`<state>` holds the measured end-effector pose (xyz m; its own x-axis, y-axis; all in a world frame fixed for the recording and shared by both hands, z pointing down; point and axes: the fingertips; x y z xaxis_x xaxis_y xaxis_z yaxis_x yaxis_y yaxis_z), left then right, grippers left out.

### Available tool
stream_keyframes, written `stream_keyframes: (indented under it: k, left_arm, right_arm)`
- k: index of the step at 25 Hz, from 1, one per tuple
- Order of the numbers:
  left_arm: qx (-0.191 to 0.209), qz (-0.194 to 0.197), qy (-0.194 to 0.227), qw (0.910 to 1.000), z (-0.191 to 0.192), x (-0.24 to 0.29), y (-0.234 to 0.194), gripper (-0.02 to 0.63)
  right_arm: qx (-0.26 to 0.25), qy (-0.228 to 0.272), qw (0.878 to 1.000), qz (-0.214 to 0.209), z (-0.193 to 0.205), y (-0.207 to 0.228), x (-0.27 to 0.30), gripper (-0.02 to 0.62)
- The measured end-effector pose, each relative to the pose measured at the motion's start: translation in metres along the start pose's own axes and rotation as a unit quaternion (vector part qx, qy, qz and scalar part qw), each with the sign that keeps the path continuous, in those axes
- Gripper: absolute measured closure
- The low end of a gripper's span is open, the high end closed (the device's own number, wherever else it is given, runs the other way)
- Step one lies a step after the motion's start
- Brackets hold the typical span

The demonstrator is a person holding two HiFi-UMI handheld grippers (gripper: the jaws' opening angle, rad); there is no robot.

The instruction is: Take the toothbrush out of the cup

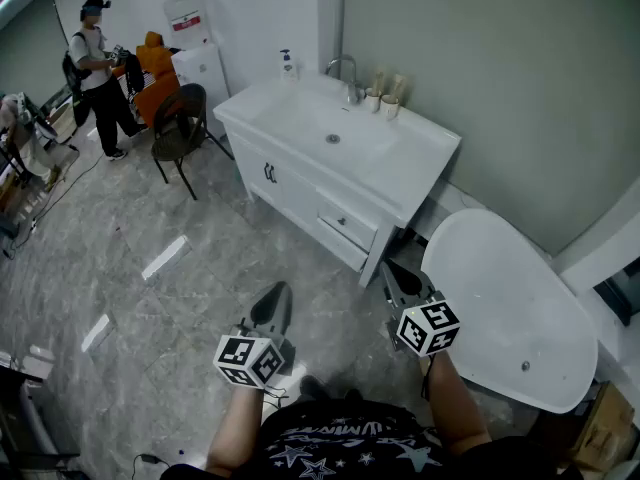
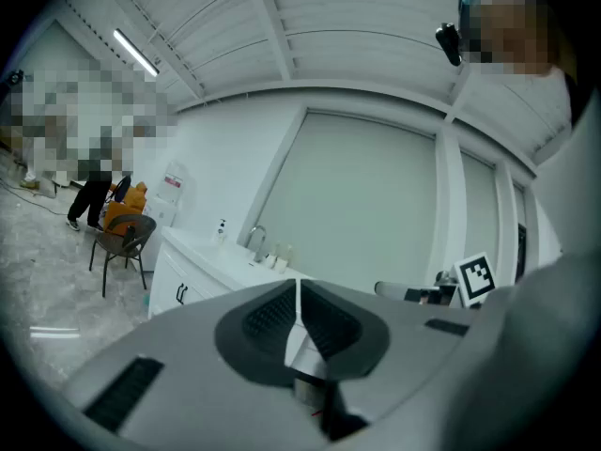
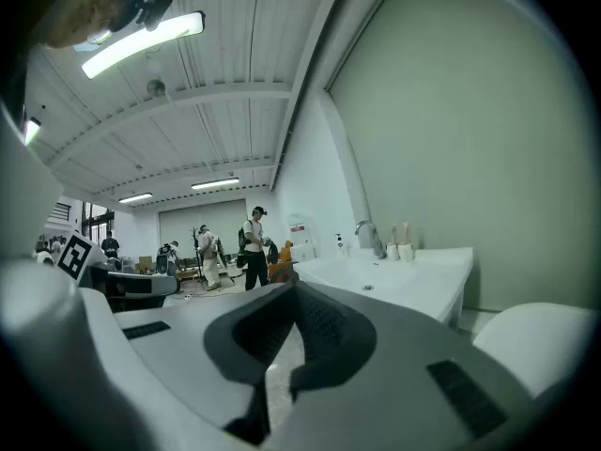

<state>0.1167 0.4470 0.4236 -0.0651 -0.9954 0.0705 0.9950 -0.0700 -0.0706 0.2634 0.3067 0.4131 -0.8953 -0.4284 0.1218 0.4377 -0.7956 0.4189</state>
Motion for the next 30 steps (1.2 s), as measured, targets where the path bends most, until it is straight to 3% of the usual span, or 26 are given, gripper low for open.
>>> stream_keyframes:
  k: [13,30]
  left_arm:
    - [-0.012,-0.012,0.004,0.9999,-0.013,0.001,-0.012,0.578]
    - [0.017,0.036,-0.04,0.9984,0.028,-0.008,-0.035,0.578]
  right_arm:
    - [0.018,-0.009,1.0,-0.009,0.001,-0.008,0.011,0.581]
    - [-0.005,-0.045,0.999,-0.019,0.049,-0.032,0.053,0.581]
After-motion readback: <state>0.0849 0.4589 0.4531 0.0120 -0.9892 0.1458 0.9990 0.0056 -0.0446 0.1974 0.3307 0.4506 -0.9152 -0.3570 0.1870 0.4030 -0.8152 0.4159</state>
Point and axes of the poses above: the fingertips, and each gripper's own axes: x forward along the fingers, y to its right, z out of its underside, and after that the axes turned 15 degrees about x, right-handed
